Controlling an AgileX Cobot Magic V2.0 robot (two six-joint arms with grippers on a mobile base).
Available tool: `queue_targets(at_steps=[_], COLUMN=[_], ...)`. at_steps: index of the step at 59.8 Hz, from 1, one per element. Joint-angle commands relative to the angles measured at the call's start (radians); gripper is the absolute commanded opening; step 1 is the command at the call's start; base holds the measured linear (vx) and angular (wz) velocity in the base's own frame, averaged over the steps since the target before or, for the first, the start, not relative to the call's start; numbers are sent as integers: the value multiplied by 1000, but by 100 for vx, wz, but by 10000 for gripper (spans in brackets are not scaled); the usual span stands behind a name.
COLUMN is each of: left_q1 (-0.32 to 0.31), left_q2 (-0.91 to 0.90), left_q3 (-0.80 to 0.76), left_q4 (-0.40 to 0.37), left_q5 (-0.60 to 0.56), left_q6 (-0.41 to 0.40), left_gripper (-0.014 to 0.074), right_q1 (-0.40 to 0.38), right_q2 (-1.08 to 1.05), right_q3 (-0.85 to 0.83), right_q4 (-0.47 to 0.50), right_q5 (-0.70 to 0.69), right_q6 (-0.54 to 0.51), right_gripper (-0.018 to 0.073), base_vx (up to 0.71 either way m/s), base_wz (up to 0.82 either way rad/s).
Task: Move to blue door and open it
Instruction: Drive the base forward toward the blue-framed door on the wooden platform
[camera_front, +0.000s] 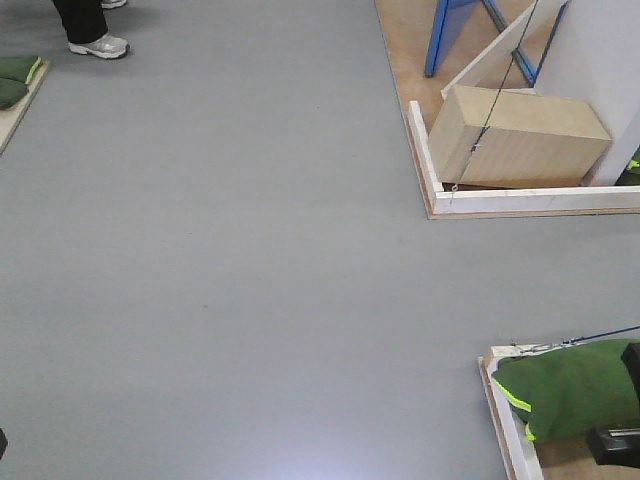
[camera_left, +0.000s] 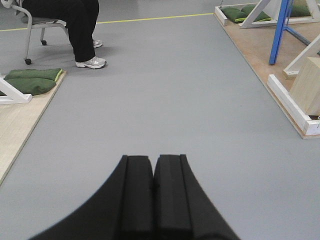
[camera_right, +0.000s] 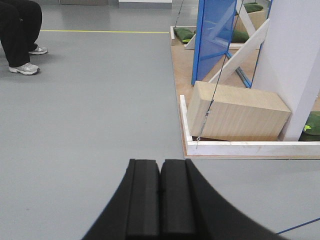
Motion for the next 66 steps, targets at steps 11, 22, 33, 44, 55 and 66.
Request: queue_targets(at_steps=[11,22,33,44,55,66], left_q1=[2,2,2,1,1,2], left_q2=[-18,-18,-18,-18,-18,-18], left_q3=[4,4,4,4,4,4], left_q4=[0,0,0,0,0,0], left_q5=[-77,-77,-77,-77,-77,-77], left_q6=[-3,-3,-3,-3,-3,-3], left_gripper=[70,70,70,70,70,70], right_q1=[0,0,0,-5,-26,2], right_q2=[-18,-18,-18,-18,-19,-20], right_q3=[19,19,19,19,19,19], right_q4=[-2,-2,-2,-2,-2,-2], right_q5=[-78,-78,-78,-75,-78,-78], right_q6=[-10,-10,-10,-10,-10,-10], right_gripper=[5,5,5,5,5,5], base_vx=[1,2,8,15,17,19], base_wz=[-1,0,0,3,5,-12])
